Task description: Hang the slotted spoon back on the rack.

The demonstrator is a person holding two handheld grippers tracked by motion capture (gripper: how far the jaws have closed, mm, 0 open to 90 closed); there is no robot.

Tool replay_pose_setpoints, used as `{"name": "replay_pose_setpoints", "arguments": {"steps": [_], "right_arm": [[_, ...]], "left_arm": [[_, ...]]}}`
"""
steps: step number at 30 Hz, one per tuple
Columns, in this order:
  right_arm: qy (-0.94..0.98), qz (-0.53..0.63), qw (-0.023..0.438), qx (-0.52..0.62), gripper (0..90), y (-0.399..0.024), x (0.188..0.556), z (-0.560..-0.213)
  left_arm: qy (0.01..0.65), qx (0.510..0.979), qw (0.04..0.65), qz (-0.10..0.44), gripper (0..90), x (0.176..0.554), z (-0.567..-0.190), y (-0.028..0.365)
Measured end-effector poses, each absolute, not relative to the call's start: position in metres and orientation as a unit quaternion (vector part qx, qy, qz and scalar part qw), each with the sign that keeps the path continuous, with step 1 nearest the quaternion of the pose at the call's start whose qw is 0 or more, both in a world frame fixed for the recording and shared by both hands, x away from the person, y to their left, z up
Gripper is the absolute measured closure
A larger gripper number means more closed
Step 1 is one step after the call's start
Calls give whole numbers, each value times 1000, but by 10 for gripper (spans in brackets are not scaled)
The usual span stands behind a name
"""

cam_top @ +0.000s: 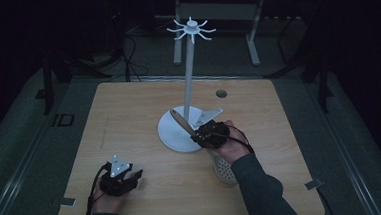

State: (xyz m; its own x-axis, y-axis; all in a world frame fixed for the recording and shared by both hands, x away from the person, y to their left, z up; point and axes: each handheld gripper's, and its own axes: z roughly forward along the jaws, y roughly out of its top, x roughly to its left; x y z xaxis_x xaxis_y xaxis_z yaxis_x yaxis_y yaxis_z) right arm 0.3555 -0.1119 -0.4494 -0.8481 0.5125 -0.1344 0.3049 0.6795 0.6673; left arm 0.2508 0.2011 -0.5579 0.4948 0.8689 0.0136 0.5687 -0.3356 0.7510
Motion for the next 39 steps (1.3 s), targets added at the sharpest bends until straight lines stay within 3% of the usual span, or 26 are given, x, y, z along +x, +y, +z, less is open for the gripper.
{"name": "replay_pose_setpoints", "arguments": {"steps": [12,39], "right_arm": [[846,421,220,242,748,-148,346,-427],[794,492,238,266,748,-163,351,-411]], "left_arm": [[456,788,353,215,525,251,-558,200],[459,785,352,222,518,251,-557,201]]}}
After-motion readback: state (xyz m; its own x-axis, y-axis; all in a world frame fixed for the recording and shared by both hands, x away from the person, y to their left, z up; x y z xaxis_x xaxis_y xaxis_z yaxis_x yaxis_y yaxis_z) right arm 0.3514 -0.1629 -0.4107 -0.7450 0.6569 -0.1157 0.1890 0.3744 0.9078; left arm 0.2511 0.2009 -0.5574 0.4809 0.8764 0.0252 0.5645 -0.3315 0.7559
